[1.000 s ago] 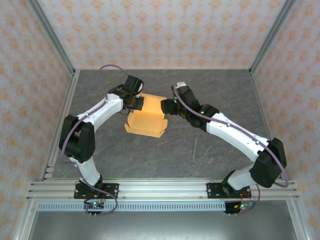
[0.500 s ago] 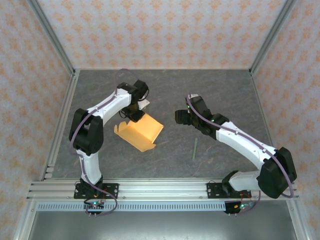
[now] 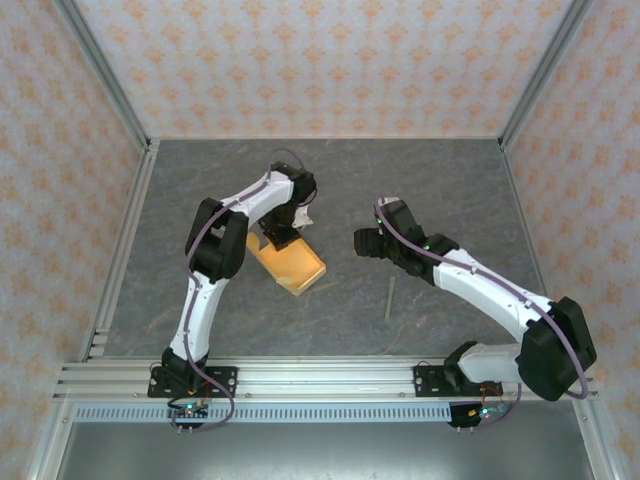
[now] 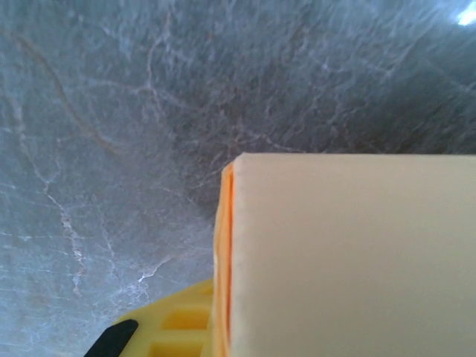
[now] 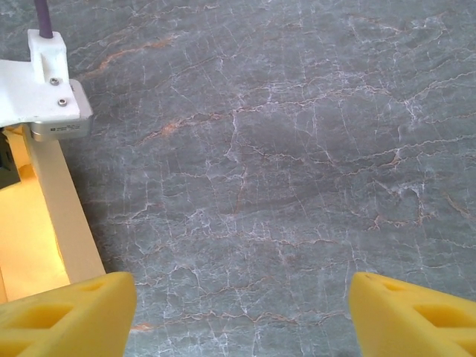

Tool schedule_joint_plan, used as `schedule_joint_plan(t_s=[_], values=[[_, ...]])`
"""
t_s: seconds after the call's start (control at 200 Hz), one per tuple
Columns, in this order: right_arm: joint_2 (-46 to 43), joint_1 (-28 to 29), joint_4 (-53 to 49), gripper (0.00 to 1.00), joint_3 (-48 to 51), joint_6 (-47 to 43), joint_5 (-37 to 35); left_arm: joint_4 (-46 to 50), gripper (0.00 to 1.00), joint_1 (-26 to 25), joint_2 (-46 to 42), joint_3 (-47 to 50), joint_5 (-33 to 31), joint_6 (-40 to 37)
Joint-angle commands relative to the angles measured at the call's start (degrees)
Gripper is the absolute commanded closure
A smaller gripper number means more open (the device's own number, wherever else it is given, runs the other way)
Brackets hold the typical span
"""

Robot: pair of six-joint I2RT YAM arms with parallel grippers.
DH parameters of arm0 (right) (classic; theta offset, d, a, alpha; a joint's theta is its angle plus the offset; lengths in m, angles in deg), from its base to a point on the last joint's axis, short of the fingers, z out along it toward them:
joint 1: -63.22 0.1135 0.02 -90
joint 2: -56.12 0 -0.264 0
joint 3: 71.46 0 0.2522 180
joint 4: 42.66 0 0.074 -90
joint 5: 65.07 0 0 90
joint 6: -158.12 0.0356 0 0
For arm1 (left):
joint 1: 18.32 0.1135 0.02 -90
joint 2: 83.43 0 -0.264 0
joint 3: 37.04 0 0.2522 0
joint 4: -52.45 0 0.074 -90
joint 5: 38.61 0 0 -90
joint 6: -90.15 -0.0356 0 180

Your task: Fold the paper box

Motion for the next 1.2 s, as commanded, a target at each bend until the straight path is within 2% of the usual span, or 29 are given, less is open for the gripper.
schedule_joint_plan(t_s=[0.0, 0.105, 0.175, 0.37, 0.5, 0.646, 0.766, 0.986, 1.071, 1.196], values=[[1.63, -0.21, 0.60, 0.24, 0.17, 0.60, -0.27, 3.98, 0.91, -0.99, 3.01, -5.79, -1.60, -2.07], [2.70, -0.24, 0.81, 0.25, 0.40, 1.15, 0.15, 5.90, 0.79, -1.26, 5.70, -11.23, -0.59, -1.77], [3.16, -0.20, 1.34, 0.24, 0.64, 1.20, 1.78, 7.44, 0.68, -1.26, 6.70, -15.09, 0.91, -1.31], [5.33, -0.26, 5.60, 0.25, 1.10, 1.72, 13.40, 8.38, 0.45, -1.24, 4.33, -19.69, 2.43, -1.82], [11.00, -0.17, 10.16, 0.25, 0.21, 4.60, 19.53, 5.67, 0.37, -1.10, -1.32, -19.69, 6.72, -2.12], [20.88, -0.17, 14.27, 0.28, -4.30, 7.62, 25.68, -0.12, 0.34, -0.61, -9.55, -17.73, 11.26, 0.60], [25.74, 0.21, 18.79, 0.35, -5.20, 10.85, 31.41, -10.52, 0.34, 0.68, -19.88, -9.72, 11.18, 8.78], [27.43, 4.29, 25.19, 0.49, -2.20, 16.14, 34.16, -32.34, 0.35, 7.46, -45.25, 19.21, 9.32, 29.76], [28.41, 7.04, 26.83, 0.52, -1.86, 17.90, 33.34, -35.35, 0.34, 9.05, -53.21, 28.07, 6.77, 33.75], [31.15, 10.86, 30.47, 0.52, -2.30, 21.27, 32.84, -35.48, 0.34, 9.44, -60.92, 35.20, 2.50, 37.10]])
